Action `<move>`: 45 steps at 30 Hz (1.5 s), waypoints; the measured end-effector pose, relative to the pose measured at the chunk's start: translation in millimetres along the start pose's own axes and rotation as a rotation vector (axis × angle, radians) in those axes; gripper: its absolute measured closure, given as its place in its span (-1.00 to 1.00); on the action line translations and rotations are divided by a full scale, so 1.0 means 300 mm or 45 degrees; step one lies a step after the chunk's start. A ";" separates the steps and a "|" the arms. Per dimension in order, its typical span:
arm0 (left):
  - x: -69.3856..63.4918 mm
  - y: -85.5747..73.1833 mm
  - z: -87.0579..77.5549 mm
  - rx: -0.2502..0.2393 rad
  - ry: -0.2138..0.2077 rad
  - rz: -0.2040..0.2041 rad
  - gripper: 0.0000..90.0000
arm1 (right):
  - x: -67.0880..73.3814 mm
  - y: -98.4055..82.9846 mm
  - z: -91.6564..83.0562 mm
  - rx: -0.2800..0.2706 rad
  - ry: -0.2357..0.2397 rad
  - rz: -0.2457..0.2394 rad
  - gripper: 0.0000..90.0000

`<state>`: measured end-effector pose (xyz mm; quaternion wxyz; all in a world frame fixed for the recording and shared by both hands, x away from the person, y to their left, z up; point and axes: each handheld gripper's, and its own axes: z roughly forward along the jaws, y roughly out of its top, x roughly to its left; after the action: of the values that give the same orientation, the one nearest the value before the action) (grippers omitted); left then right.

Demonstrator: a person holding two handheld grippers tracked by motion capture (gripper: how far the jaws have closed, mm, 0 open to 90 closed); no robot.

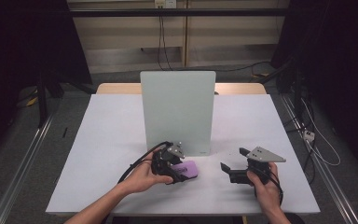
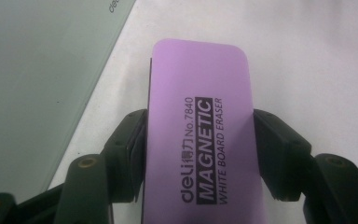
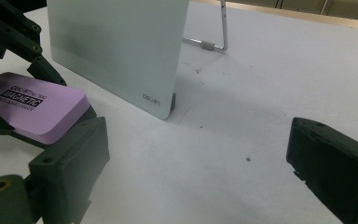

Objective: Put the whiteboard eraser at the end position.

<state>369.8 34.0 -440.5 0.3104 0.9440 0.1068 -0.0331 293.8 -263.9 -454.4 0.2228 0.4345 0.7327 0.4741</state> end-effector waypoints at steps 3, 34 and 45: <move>-0.003 -0.005 0.008 -0.013 0.008 -0.008 -0.11 | 0.002 0.001 0.002 0.001 0.000 0.004 -0.86; -0.007 -0.017 -0.042 -0.198 0.147 -0.118 -0.85 | 0.003 0.002 0.005 0.005 -0.001 -0.003 -0.86; 0.009 -0.026 -0.092 -0.271 0.173 -0.152 -0.87 | 0.004 0.002 0.005 0.007 -0.004 -0.002 -0.86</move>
<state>370.7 57.0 -423.2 0.3982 0.8978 0.1865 0.0241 294.7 -262.0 -454.5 0.2232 0.4352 0.7340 0.4712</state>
